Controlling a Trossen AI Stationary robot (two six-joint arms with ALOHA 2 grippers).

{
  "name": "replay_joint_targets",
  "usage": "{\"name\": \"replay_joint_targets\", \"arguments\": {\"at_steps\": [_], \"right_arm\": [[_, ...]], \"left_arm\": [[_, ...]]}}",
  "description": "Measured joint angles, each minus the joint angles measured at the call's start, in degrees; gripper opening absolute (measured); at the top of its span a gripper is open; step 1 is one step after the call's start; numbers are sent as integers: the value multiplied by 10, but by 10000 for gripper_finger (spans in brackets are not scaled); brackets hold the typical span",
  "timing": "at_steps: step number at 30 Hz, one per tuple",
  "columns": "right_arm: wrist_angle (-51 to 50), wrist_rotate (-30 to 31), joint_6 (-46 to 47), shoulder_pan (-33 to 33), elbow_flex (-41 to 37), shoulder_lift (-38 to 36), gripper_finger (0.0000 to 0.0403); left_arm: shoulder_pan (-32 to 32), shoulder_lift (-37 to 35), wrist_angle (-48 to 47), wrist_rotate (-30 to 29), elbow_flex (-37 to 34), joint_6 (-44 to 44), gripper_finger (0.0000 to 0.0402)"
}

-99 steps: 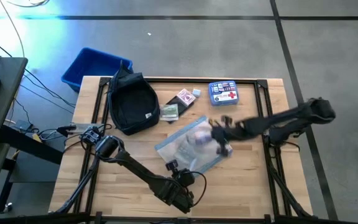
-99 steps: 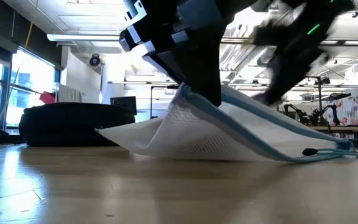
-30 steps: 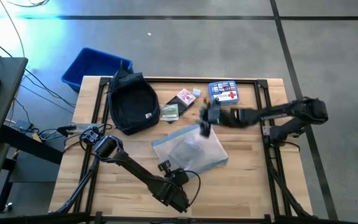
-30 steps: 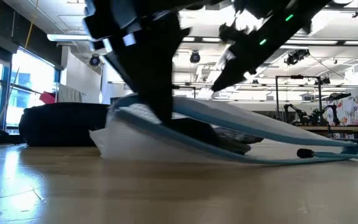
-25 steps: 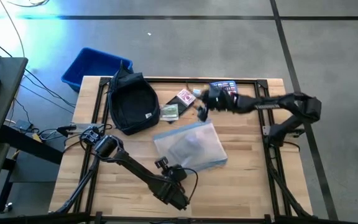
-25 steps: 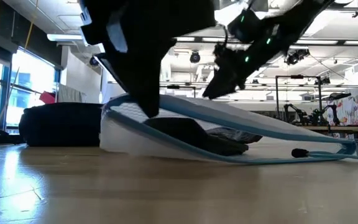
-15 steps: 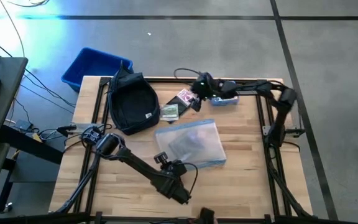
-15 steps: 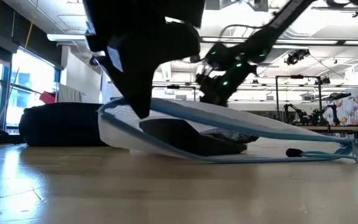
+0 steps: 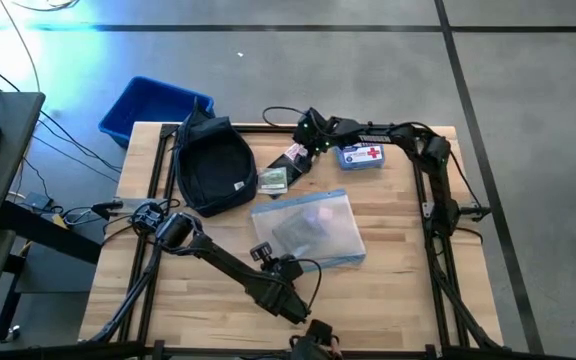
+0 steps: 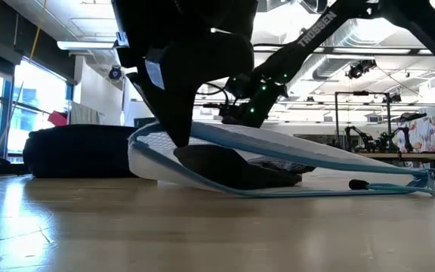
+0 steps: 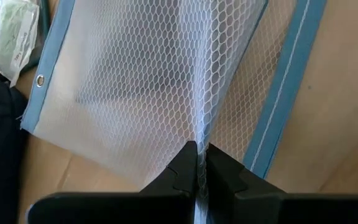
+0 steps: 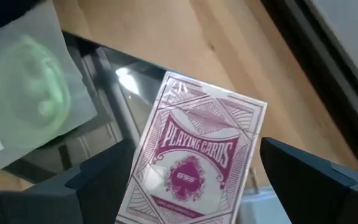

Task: Unpack backpack
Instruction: Put the white playing cards box into the transparent zipper bag

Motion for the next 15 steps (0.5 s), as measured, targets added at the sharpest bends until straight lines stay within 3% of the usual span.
{"name": "replay_joint_targets", "arguments": {"at_steps": [12, 15], "right_arm": [[25, -11, 11, 0, 2, 27, 335], [33, -18, 55, 3, 2, 37, 335]], "left_arm": [[-1, 0, 59, 15, 0, -3, 0], [-1, 0, 70, 15, 0, -3, 0]]}}
